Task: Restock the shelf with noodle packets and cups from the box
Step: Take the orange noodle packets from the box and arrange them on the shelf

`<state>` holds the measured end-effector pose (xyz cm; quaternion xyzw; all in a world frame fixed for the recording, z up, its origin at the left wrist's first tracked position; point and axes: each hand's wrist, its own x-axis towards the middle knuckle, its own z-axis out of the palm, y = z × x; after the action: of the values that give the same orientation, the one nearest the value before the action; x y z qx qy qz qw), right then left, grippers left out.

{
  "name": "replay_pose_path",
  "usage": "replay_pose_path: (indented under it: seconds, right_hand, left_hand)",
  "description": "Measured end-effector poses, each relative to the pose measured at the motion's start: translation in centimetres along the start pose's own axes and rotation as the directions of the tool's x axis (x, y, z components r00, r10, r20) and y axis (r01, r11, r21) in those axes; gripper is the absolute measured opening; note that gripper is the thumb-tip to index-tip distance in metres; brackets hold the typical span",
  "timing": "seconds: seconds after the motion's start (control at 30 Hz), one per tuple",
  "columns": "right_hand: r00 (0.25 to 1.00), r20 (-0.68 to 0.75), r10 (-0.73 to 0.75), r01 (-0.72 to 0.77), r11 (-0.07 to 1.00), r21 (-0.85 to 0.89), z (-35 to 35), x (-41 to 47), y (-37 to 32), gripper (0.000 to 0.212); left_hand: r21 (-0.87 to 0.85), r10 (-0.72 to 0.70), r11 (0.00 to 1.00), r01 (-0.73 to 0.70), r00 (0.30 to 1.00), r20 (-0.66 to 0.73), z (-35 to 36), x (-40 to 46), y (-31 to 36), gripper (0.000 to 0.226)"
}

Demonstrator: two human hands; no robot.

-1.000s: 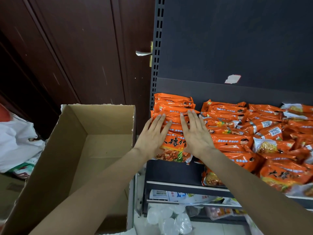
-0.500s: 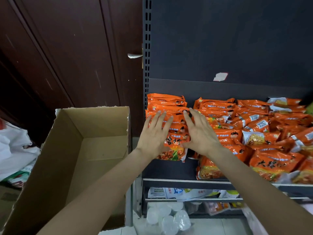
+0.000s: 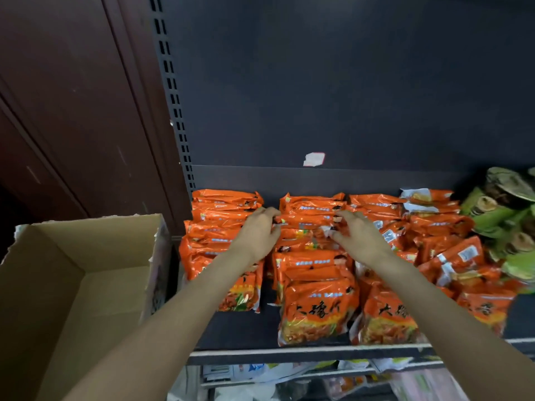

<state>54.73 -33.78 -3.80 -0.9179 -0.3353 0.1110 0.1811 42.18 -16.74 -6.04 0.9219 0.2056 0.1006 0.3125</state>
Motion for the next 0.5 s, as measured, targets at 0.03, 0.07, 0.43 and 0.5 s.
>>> replay_pose_path:
  seconds: [0.03, 0.07, 0.43, 0.5]
  right_hand:
    - [1.000, 0.014, -0.012, 0.011, 1.000, 0.009, -0.2, 1.0, 0.5, 0.053]
    - [0.999, 0.025, -0.031, 0.031, 0.999, 0.010, -0.3, 2.0, 1.0, 0.052]
    - [0.974, 0.133, -0.183, 0.213, 0.943, -0.255, -1.1, 10.3, 4.2, 0.058]
    - [0.961, 0.184, -0.204, 0.249, 0.930, -0.271, -1.1, 11.0, 4.0, 0.059]
  left_hand:
    - [-0.005, -0.033, 0.999, 0.033, 0.999, 0.012, 0.4, 0.9, 0.2, 0.038]
    - [-0.003, -0.059, 0.998, 0.059, 0.998, 0.026, 0.8, 1.6, 0.5, 0.040]
    - [0.259, -0.101, 0.963, 0.073, 0.990, 0.097, 2.6, 7.4, 1.2, 0.043]
    - [0.302, -0.120, 0.949, 0.092, 0.990, 0.073, 2.6, 8.2, 1.0, 0.045]
